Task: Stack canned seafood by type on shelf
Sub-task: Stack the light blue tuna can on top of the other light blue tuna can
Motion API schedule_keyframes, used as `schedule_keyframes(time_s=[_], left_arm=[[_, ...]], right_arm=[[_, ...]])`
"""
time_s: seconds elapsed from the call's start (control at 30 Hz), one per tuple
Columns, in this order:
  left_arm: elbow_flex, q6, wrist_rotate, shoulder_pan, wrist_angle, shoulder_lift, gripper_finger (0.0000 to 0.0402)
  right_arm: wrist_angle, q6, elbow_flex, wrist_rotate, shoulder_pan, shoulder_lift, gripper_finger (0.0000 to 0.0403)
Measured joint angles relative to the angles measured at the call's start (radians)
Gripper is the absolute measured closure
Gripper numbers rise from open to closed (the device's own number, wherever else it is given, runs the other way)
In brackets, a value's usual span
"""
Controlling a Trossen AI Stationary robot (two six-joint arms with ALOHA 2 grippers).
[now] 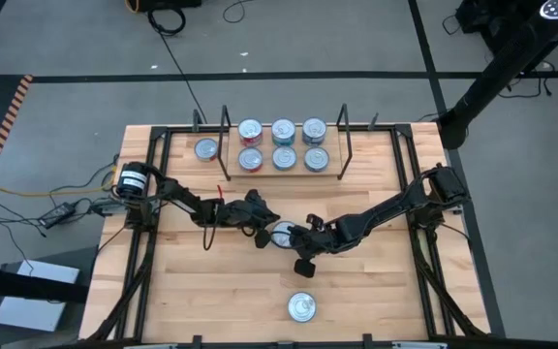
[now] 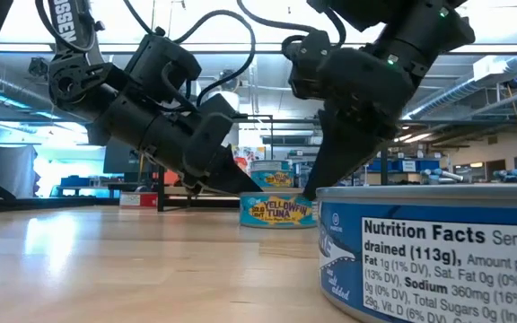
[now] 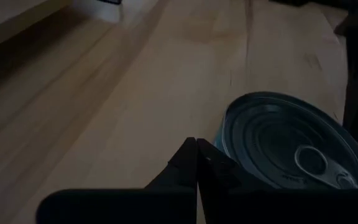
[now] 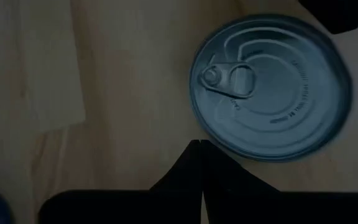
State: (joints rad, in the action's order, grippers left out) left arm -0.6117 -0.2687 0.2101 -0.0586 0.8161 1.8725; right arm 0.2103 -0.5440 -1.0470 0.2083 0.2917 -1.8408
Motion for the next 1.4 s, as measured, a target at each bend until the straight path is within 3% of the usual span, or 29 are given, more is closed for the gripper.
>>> schedule_keyframes(time_s=[0.77,1.4], left_arm=[[-0.027,0.005,-0.066,-0.025,-0.103,-0.001,0.0396],[-0.025,0.003,-0.127,-0.035,-0.151,0.001,0.0396]], right_arm=[[-0.082,-0.02,0.002,0.012,0.0,-0.038,0.0394],[-0.138,-0.043,0.0,0.036,-0.017,0.065,0.0394]])
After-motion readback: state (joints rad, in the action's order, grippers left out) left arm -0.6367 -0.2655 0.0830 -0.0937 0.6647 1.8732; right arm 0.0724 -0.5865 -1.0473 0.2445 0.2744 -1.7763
